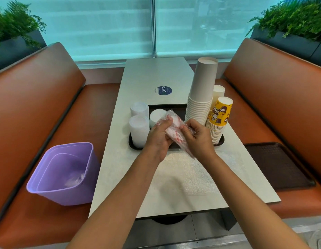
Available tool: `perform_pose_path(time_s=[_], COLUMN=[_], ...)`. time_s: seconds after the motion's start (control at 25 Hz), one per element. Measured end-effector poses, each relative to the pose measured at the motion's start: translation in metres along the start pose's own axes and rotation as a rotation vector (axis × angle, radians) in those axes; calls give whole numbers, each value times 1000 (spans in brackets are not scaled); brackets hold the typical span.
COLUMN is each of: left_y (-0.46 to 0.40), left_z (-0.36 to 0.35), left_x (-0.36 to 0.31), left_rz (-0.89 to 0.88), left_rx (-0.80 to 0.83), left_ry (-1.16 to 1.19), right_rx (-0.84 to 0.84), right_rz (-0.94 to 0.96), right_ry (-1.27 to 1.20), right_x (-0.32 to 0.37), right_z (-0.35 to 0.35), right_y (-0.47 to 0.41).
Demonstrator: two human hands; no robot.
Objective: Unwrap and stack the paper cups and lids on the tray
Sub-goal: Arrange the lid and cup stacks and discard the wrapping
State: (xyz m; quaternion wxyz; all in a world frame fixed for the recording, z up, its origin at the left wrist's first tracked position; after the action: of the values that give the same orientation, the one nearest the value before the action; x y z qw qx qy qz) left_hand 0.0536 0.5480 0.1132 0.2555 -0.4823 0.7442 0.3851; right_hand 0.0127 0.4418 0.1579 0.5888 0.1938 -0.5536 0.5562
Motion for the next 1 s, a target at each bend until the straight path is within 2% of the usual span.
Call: perform_pose_path(time_s=[0.2, 0.4, 0.52, 0.68, 0.8, 1.0], left_y=[-2, 7, 1, -2, 7, 20], left_z=[3, -9, -1, 7, 2, 5], left_x=[2, 25, 35, 39, 49, 65], left_rz=[-52, 41, 29, 6, -53, -120], left_rx=[-57, 100, -12, -111, -109, -198], left_ry=[-27, -120, -160, -137, -208, -311], right_rx=[-4, -27, 88, 246, 214, 152], right_rz=[-10, -73, -139, -285, -351, -446], right_ry=[-40, -39, -29, -156, -266, -350], right_x=[-4, -11, -23, -41, -52, -73], right_z=[-3, 1, -4, -3, 5, 13], right_y=[2, 1, 5, 15, 24, 43])
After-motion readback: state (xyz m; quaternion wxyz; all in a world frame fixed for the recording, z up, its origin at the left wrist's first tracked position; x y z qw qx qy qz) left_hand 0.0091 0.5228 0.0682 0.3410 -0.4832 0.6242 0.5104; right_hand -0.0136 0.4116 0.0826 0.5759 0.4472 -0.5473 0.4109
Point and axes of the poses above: each hand's wrist, its own y-axis away from the middle knuckle, its own z-axis out of the back of the hand, x = y × z, the point moved 9 cm from there along -y, towards the middle knuckle, and after that the axes turned 5 degrees about -x, right-handed, at the moved point
